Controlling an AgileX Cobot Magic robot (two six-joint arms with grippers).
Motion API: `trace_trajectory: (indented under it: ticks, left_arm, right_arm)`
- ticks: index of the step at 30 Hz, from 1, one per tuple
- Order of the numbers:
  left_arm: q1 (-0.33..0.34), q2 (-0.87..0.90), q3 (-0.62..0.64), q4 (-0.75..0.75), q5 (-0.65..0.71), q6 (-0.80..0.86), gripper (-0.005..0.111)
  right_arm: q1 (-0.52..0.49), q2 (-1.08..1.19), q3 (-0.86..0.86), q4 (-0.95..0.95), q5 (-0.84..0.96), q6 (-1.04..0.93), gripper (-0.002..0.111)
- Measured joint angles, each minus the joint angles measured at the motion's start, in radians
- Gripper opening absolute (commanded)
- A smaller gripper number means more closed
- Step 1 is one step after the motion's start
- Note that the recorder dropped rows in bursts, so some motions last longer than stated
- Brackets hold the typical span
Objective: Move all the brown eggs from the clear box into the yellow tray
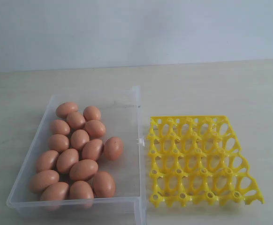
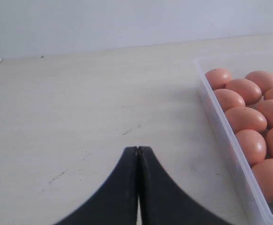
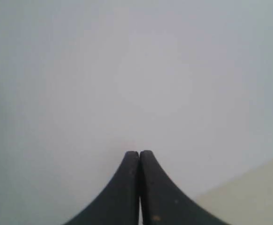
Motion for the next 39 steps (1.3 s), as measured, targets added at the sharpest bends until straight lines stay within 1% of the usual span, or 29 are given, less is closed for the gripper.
trace_trajectory:
  ticks: [3,7,14,16,17,18,20,21,23,24,25,26,27,28,29,30,32,39]
  left_arm:
    - [0.000,0.000,0.000,0.000,0.000,0.000,0.000]
    - [0.000,0.000,0.000,0.000,0.000,0.000,0.000]
    - [0.000,0.000,0.000,0.000,0.000,0.000,0.000]
    - [0.000,0.000,0.000,0.000,0.000,0.000,0.000]
    - [0.000,0.000,0.000,0.000,0.000,0.000,0.000]
    - [0.000,0.000,0.000,0.000,0.000,0.000,0.000]
    - [0.000,0.000,0.000,0.000,0.000,0.000,0.000]
    - [0.000,0.000,0.000,0.000,0.000,0.000,0.000]
    - [0.000,0.000,0.000,0.000,0.000,0.000,0.000]
    - [0.000,0.000,0.000,0.000,0.000,0.000,0.000]
    - [0.000,0.000,0.000,0.000,0.000,0.000,0.000]
    - [0.000,0.000,0.000,0.000,0.000,0.000,0.000]
    - [0.000,0.000,0.000,0.000,0.000,0.000,0.000]
    - [0.000,0.000,0.000,0.000,0.000,0.000,0.000]
    - [0.000,0.000,0.000,0.000,0.000,0.000,0.000]
    - [0.000,0.000,0.000,0.000,0.000,0.000,0.000]
    - [0.000,0.000,0.000,0.000,0.000,0.000,0.000]
    - [0.000,0.000,0.000,0.000,0.000,0.000,0.000]
  right_arm:
    - [0.000,0.000,0.000,0.019,-0.110,0.054,0.000]
    - [0.000,0.000,0.000,0.023,-0.134,0.098,0.000]
    - [0.000,0.000,0.000,0.023,-0.087,0.140,0.000]
    - [0.000,0.000,0.000,-0.048,-0.074,0.163,0.000]
    - [0.000,0.000,-0.015,-0.126,-0.017,0.199,0.000]
    - [0.000,0.002,-0.035,-0.160,0.030,0.217,0.000]
    - [0.000,0.059,-0.128,-0.189,0.170,0.214,0.000]
    - [0.002,0.141,-0.202,-0.186,0.250,0.160,0.000]
    - [0.037,0.297,-0.338,-0.178,0.364,0.058,0.000]
    - [0.083,0.417,-0.417,-0.162,0.427,-0.024,0.000]
    - [0.124,0.489,-0.478,-0.156,0.455,-0.076,0.000]
    - [0.189,0.618,-0.571,-0.150,0.494,-0.181,0.000]
    - [0.241,0.702,-0.624,-0.150,0.507,-0.255,0.000]
    - [0.318,0.811,-0.717,-0.156,0.517,-0.343,0.000]
    - [0.355,0.891,-0.781,-0.158,0.525,-0.378,0.000]
    - [0.410,1.003,-0.873,-0.160,0.555,-0.386,0.000]
    - [0.452,1.142,-0.999,-0.160,0.612,-0.384,0.000]
    - [0.558,1.552,-1.436,-0.137,0.927,-0.404,0.000]
